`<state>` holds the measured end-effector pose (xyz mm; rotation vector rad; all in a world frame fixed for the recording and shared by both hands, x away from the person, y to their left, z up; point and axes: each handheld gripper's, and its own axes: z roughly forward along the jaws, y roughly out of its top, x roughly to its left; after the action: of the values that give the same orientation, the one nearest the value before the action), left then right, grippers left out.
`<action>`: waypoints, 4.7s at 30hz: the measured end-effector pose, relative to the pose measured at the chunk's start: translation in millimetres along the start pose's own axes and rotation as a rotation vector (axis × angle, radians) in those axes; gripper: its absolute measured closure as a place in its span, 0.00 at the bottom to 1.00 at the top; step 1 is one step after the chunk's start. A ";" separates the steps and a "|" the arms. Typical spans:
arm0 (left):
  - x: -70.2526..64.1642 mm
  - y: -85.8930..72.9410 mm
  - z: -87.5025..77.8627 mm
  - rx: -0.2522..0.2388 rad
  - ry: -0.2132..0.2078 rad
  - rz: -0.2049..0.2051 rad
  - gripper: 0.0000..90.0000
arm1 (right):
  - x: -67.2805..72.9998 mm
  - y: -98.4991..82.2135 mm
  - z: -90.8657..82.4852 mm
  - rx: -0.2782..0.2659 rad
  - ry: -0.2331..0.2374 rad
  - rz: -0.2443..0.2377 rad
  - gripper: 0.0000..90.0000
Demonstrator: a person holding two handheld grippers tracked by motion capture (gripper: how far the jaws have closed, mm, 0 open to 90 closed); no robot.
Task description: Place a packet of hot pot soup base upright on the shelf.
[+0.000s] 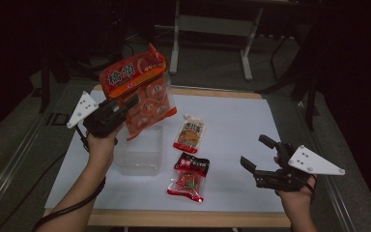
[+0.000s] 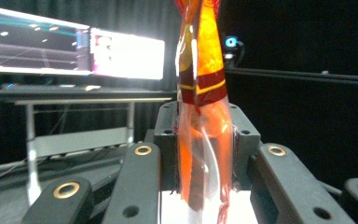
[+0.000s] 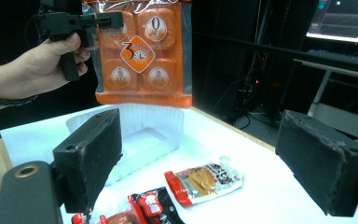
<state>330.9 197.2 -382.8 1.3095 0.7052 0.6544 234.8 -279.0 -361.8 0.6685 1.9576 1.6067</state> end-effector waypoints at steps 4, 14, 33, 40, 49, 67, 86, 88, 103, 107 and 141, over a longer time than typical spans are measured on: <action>12.3 -13.6 3.0 0.024 0.036 -0.002 0.80 | -0.3 -4.1 -0.6 0.013 0.005 0.003 0.16; 32.7 -39.5 1.8 0.081 0.100 -0.032 0.80 | -0.7 -8.8 4.2 0.023 0.033 0.007 0.16; 45.4 -66.4 14.7 0.192 0.117 -0.067 0.80 | -5.1 -13.9 3.2 0.038 0.037 0.040 0.17; 48.2 -70.5 10.5 0.198 0.119 -0.082 0.80 | -4.7 -14.4 4.3 0.043 0.043 0.039 0.17; 51.8 -78.0 7.9 0.255 0.100 -0.080 0.79 | -3.7 -14.1 5.7 0.048 0.053 0.038 0.17; 61.8 -81.3 -5.2 0.265 0.118 -0.130 0.56 | -3.0 -16.0 8.4 0.051 0.059 0.042 0.17; 38.6 -59.7 -31.3 0.266 0.190 -0.072 0.02 | -2.6 -15.4 9.0 0.051 0.049 0.032 0.17; 33.8 -58.2 -36.7 0.263 0.191 -0.057 0.02 | -1.8 -15.5 10.1 0.055 0.044 0.017 0.17; -1.8 -53.7 -72.8 0.257 0.154 -0.041 0.01 | 0.8 -16.9 17.7 0.088 0.061 -0.036 0.17; -17.4 -52.5 -77.8 0.253 0.129 -0.014 0.01 | -0.5 -17.5 18.5 0.085 0.063 -0.014 0.19; -95.9 -85.1 -66.3 0.331 -0.301 -0.056 0.03 | 14.3 -50.7 80.4 0.226 0.199 -0.003 0.18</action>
<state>221.9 152.1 -466.0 1.6448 0.6150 0.2908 275.1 -219.9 -426.0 0.6093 2.3078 1.5132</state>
